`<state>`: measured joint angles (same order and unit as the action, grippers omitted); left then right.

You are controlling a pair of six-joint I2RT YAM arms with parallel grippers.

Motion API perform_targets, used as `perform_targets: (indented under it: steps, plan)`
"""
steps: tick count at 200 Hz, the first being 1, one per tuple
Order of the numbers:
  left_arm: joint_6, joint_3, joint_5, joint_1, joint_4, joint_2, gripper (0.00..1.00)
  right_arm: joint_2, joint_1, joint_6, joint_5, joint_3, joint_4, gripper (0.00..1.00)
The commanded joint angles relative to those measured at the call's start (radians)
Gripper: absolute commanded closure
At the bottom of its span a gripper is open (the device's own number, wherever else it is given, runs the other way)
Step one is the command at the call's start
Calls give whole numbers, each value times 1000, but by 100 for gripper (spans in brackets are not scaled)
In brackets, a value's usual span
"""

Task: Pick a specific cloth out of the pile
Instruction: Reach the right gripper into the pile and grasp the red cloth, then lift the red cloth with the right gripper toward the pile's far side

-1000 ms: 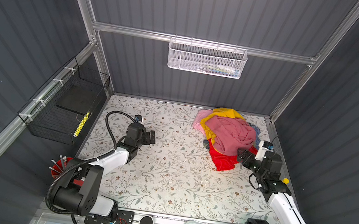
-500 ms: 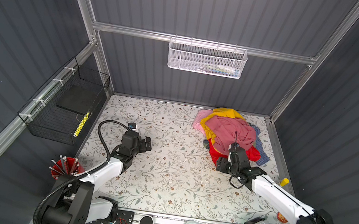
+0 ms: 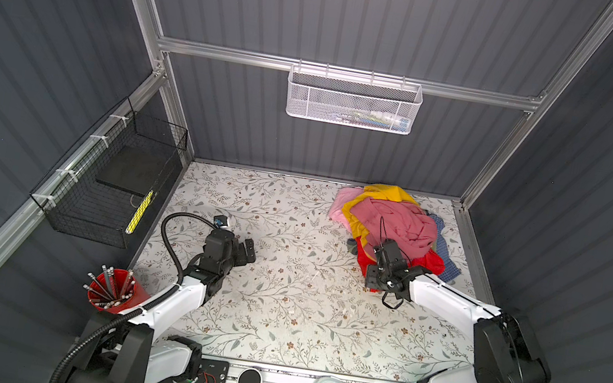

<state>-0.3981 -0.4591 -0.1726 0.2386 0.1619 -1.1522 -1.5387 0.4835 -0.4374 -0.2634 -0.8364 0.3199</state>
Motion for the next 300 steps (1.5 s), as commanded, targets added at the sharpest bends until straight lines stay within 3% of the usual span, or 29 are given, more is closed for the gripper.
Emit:
perform_targets:
  steps: [1, 20, 60, 127, 215, 300]
  plan:
    - [-20, 16, -11, -4, -23, 26, 0, -47, 1, 13, -32, -38, 21, 38]
    - [-21, 16, -11, -4, -37, 37, 0, -84, 1, 7, -49, -58, 28, 39]
    - [-21, 22, -20, -4, -67, 72, 0, -142, -2, 0, -63, -82, 44, 53]
    - [-16, 22, -29, -3, -104, 110, 0, -90, -25, -17, -27, -22, -12, 100]
    - [-3, -1, -15, -4, -129, 95, 0, 171, -25, -5, -1, -54, 56, 100]
    - [40, -27, 3, -4, -160, 85, 0, 271, -28, 46, 19, -223, 178, 100]
